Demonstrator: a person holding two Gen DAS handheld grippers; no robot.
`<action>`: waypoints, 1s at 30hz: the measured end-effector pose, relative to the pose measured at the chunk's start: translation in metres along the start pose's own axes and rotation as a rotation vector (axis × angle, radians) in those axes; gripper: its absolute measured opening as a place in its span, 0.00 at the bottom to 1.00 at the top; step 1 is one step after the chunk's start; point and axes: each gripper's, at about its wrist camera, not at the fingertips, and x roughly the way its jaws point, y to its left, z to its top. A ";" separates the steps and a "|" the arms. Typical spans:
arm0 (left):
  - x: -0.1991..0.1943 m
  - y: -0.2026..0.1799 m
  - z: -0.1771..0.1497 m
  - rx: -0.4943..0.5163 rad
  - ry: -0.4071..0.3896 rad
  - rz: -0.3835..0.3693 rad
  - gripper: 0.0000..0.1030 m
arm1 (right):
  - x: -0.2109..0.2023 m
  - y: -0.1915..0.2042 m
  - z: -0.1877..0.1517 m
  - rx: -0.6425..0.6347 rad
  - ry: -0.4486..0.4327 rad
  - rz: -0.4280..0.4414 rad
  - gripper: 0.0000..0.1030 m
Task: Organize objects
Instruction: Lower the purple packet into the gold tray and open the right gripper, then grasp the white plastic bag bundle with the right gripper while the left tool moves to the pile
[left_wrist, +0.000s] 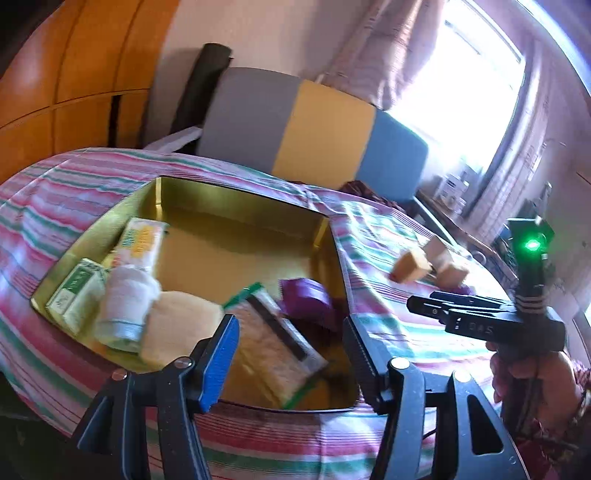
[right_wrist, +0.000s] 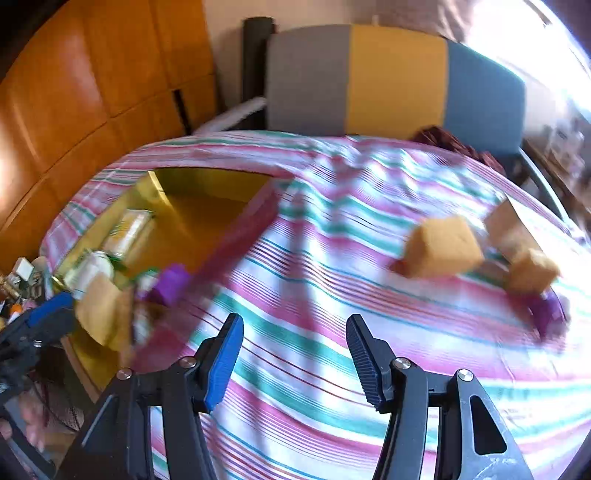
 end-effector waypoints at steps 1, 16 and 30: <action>0.000 -0.005 -0.002 0.011 0.006 -0.010 0.63 | 0.000 -0.007 -0.004 0.008 0.010 -0.008 0.61; 0.021 -0.093 -0.016 0.219 0.125 -0.131 0.65 | -0.007 -0.174 -0.050 0.277 0.178 -0.179 0.65; 0.041 -0.142 -0.037 0.351 0.212 -0.213 0.65 | -0.033 -0.309 -0.019 0.450 -0.025 -0.349 0.65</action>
